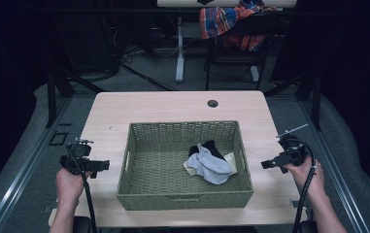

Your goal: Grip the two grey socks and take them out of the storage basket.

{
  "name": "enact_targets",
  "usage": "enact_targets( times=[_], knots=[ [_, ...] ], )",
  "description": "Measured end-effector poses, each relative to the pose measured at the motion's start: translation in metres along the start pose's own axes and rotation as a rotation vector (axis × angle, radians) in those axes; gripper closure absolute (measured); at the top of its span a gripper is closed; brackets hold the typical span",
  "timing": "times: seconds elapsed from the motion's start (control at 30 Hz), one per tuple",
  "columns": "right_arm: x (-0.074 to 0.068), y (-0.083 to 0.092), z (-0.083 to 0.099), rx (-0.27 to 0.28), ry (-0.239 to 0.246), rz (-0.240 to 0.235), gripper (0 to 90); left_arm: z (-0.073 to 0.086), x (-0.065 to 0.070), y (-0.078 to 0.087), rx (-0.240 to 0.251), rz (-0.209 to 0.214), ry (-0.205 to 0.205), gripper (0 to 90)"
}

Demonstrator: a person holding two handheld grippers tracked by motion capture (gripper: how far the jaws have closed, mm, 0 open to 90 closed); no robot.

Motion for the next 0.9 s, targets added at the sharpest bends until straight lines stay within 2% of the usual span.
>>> enact_targets(
  times=[0.13, 0.2, 0.33, 0.43, 0.5, 0.73, 0.9],
  knots=[
    [-0.001, 0.002, -0.001, 0.007, 0.010, -0.006, 0.0, 0.000, 0.000, 0.001, 0.000, 0.001, -0.001, 0.1],
    [-0.001, 0.002, -0.002, 0.013, 0.010, 0.006, 0.0, 0.000, 0.000, 0.001, 0.004, 0.002, -0.001, 0.1],
    [-0.002, 0.002, -0.003, 0.025, 0.016, -0.008, 0.0, 0.000, -0.001, 0.001, 0.006, 0.005, 0.002, 0.1],
    [-0.002, 0.002, -0.004, 0.041, 0.016, -0.014, 0.0, -0.001, 0.000, 0.001, 0.007, 0.009, 0.001, 0.1],
    [-0.002, 0.004, -0.007, 0.071, 0.013, -0.012, 0.0, 0.000, 0.001, 0.001, 0.004, 0.015, -0.002, 0.1],
    [0.000, 0.020, -0.016, 0.089, 0.015, 0.054, 0.0, 0.000, 0.001, 0.002, 0.007, 0.018, 0.004, 0.1],
    [-0.006, 0.030, -0.028, 0.110, 0.025, 0.046, 0.0, 0.000, 0.001, 0.002, 0.009, 0.025, 0.003, 0.0]
  ],
)
Point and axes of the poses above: each handheld gripper's, and its own axes: y roughly backward along the jaws, z roughly out of its underside, x roughly to its right, the point moved 10 cm from there along -y, roughly forward along the jaws, and after that the axes turned 2 degrees about y, right-handed, at the moved point
